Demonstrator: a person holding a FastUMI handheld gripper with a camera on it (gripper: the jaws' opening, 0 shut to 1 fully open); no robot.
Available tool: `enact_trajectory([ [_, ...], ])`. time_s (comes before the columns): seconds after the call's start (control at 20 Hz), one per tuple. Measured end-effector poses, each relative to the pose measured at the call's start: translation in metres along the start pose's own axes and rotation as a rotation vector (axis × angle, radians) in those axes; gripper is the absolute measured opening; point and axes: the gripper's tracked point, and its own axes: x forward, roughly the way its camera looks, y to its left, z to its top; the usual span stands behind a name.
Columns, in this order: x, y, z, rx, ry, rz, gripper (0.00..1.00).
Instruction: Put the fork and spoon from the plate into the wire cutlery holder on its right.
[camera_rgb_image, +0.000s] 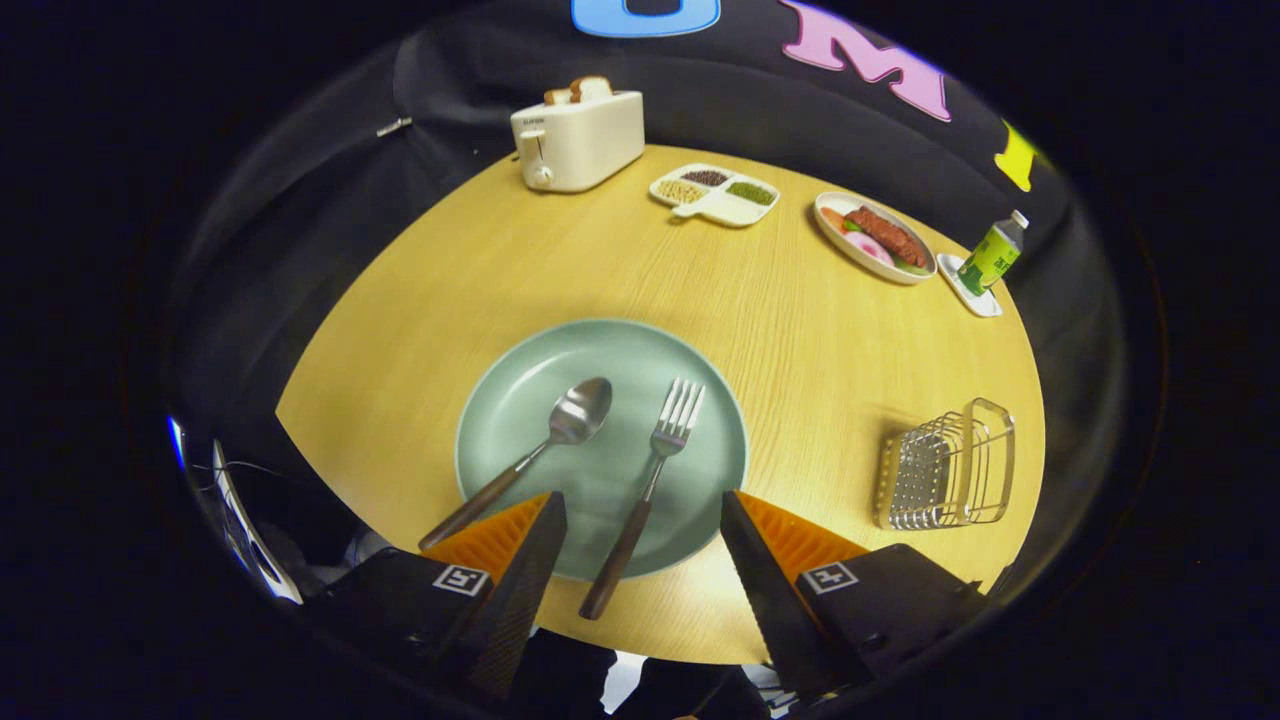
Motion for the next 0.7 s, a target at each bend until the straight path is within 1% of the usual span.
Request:
enact_trajectory([
  [0.05, 0.006, 0.002, -0.005, 0.018, 0.032, 0.005, 0.95],
  [0.2, 0.021, 0.005, -0.013, 0.080, 0.104, 0.018, 0.95],
  [0.25, 0.027, 0.005, -0.014, 0.094, 0.118, 0.019, 0.90],
  [0.3, 0.029, 0.003, -0.015, 0.103, 0.131, 0.017, 0.83],
  [0.35, 0.033, 0.003, -0.016, 0.111, 0.138, 0.017, 0.67],
  [0.45, 0.041, 0.006, -0.023, 0.136, 0.175, 0.038, 0.51],
  [0.5, 0.039, 0.008, -0.024, 0.158, 0.186, 0.048, 0.45],
  [0.55, 0.041, 0.006, -0.018, 0.169, 0.170, 0.054, 0.38],
  [0.6, 0.039, 0.002, -0.016, 0.177, 0.167, 0.042, 0.38],
  [0.65, 0.042, 0.000, -0.019, 0.174, 0.174, 0.044, 0.21],
  [0.7, 0.037, 0.000, -0.015, 0.173, 0.164, 0.065, 0.20],
])
